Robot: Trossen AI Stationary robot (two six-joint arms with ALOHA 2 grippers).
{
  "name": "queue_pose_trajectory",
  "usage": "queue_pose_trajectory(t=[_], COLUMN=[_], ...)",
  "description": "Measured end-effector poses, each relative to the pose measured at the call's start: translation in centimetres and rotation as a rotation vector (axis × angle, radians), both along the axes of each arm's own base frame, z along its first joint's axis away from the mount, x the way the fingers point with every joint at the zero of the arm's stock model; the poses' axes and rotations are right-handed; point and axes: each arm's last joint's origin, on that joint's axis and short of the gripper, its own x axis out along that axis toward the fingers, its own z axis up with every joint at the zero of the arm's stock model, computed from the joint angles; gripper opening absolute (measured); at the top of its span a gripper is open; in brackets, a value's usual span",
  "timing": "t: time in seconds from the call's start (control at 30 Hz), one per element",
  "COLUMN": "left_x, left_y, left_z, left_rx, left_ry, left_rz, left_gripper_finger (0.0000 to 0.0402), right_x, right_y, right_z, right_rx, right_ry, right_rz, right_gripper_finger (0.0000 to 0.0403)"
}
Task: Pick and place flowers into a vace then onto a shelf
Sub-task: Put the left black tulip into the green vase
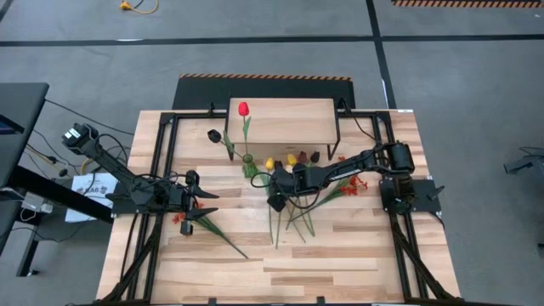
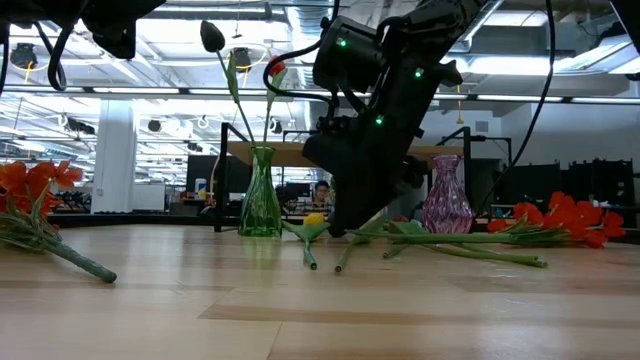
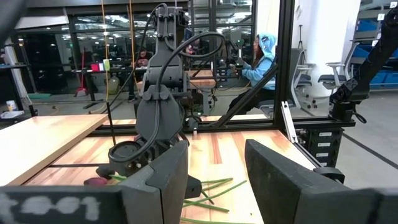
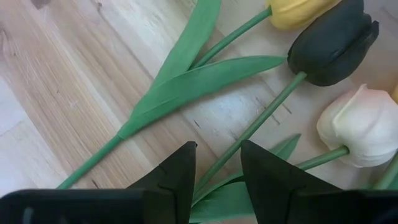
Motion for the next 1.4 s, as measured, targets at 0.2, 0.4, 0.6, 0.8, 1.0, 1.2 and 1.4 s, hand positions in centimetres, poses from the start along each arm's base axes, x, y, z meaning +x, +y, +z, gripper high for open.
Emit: queue_pose_trajectory(t=[0.2, 0.4, 0.6, 0.8, 1.0, 1.2, 1.4], left_x=[0.0, 0.0, -0.01, -0.01, -0.01, -0.01, -0.01], left_y=[0.0, -0.04, -0.03, -0.03, -0.04, -0.04, -0.04], left_z=[0.0, 0.0, 0.09, 0.11, 0.11, 0.11, 0.11], left_rx=[0.0, 0.001, -0.015, -0.018, -0.019, -0.019, -0.019], left_ry=[0.0, -0.001, -0.008, -0.01, -0.01, -0.011, -0.011], left_rz=[0.0, -0.013, -0.014, -0.015, -0.016, -0.017, -0.017], left_gripper_finger=[0.0149, 0.0149, 0.0149, 0.0149, 0.0149, 0.0149, 0.0149], right_x=[0.0, 0.0, 0.0, 0.0, 0.0, 0.07, 0.07], right_y=[0.01, 0.01, 0.01, 0.01, 0.01, -0.27, -0.63], right_z=[0.01, 0.01, 0.03, 0.03, 0.03, -0.14, -0.17], right_rx=[0.016, 0.019, 0.019, 0.018, 0.018, 0.043, 0.044], right_ry=[-0.01, -0.011, -0.012, -0.011, -0.011, -0.008, -0.006], right_rz=[-0.03, -0.036, -0.036, -0.032, -0.032, -0.035, -0.044], right_gripper_finger=[0.012, 0.012, 0.012, 0.012, 0.012, 0.012, 0.012])
